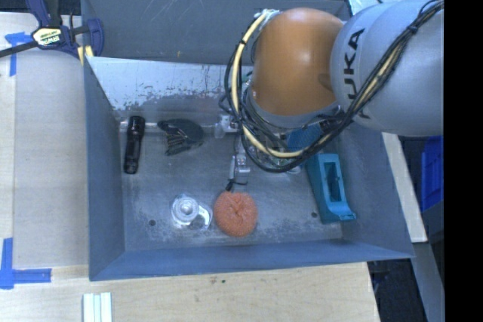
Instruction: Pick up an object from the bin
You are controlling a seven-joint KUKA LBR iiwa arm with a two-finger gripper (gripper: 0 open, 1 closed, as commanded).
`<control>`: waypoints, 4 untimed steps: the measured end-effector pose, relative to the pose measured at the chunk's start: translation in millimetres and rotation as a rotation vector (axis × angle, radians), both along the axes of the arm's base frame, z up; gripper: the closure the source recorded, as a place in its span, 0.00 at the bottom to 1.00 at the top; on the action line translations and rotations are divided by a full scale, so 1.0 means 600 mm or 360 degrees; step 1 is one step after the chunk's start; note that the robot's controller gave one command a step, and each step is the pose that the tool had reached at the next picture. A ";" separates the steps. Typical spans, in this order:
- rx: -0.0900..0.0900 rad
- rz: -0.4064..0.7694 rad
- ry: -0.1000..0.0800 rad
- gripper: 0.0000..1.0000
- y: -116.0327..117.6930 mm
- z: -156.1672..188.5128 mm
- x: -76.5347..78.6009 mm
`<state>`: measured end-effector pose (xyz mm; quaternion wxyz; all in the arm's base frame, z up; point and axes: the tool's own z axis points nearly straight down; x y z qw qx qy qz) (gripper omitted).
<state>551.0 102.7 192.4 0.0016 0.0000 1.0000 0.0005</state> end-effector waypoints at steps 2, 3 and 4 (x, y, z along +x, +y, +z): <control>0.0003 0.0224 -0.0024 0.00 -0.074 -0.115 -0.085; -0.0001 -0.0057 0.0007 0.00 -0.099 -0.155 -0.083; 0.0005 0.0072 -0.0027 0.00 -0.088 -0.203 -0.099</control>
Offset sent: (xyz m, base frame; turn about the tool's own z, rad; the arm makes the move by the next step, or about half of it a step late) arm -0.0518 -0.0442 -0.0692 -0.1425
